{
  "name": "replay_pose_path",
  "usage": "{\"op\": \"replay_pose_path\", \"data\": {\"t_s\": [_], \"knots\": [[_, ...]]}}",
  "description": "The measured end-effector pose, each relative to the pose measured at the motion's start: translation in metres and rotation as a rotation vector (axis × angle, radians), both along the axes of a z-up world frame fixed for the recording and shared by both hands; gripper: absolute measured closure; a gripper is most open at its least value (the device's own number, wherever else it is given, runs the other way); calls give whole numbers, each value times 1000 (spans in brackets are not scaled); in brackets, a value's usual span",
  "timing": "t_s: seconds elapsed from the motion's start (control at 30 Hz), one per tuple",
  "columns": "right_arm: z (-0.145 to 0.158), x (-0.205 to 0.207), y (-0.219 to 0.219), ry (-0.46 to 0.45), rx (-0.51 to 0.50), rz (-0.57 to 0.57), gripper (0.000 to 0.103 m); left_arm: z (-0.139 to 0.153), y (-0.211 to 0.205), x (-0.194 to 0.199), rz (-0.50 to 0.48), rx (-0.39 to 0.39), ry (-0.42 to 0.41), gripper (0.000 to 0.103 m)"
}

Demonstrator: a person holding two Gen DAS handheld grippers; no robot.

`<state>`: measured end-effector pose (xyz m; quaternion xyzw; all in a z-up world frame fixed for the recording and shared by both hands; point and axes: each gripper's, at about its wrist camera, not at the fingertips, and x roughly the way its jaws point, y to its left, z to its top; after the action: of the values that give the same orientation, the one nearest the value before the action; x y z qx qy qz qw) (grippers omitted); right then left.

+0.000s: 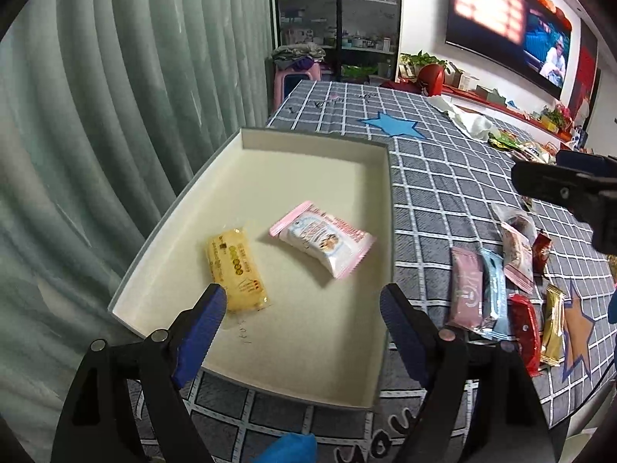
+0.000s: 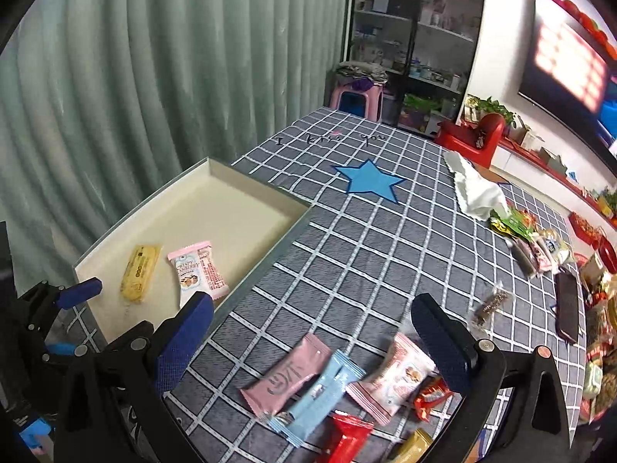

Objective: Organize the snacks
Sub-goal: 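Move both tools back over the snack packets on the tablecloth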

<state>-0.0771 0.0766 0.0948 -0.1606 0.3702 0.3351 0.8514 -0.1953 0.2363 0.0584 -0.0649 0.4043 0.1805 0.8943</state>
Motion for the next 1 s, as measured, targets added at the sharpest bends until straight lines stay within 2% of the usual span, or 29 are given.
{"op": "replay_pose_path", "data": {"t_s": [0.47, 0.67, 0.8, 1.0], "knots": [[-1, 8, -45, -4, 35, -50, 0, 14, -41, 15, -60, 76, 10, 17], [-4, 13, -61, 16, 46, -67, 0, 14, -57, 22, -99, 77, 30, 17], [-16, 22, -79, 70, 26, -95, 0, 3, -76, 37, -188, 16, 87, 17], [-65, 34, -135, 227, -31, -211, 0, -21, -106, 64, -249, 44, 161, 17]]}}
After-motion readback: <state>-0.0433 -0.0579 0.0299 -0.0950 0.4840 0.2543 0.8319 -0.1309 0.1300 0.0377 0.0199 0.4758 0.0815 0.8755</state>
